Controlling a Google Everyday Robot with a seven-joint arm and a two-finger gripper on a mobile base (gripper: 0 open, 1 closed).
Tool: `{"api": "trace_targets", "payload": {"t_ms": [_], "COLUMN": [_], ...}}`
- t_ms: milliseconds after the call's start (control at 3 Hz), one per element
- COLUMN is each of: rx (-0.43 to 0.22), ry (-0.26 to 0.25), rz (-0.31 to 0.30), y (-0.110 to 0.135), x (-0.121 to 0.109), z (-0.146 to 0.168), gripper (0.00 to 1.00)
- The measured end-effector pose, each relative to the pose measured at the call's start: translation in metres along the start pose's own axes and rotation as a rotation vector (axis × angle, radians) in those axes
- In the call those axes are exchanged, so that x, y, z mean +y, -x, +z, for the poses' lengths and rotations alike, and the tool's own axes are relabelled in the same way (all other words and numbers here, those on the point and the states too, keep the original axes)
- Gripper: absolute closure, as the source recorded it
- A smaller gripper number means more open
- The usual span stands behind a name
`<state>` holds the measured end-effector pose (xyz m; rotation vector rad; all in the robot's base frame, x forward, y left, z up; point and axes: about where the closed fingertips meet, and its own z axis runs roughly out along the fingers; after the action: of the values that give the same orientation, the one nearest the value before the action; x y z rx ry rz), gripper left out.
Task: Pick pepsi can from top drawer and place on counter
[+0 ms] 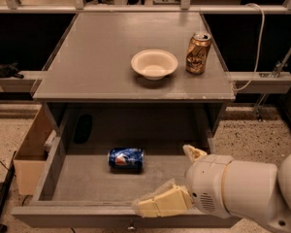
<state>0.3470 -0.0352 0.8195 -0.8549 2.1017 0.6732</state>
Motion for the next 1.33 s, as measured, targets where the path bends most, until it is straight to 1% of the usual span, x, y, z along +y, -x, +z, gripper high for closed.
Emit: {"api": "trace_targets", "payload": {"t_ms": [333,667,1000,1333], "rx": [0.008,0.007,0.001,0.000], "ry": [-0.032,-0.073,-0.091,-0.089], "rz": [-0.066,-0.115,-0.097,-0.093], "y": [-0.002,-0.002,0.004,0.004], "x": [-0.017,-0.047,-0.084,-0.084], "z": [0.021,0.039,0.066,0.068], "gripper": [0.00,0.00,0.00,0.00]}}
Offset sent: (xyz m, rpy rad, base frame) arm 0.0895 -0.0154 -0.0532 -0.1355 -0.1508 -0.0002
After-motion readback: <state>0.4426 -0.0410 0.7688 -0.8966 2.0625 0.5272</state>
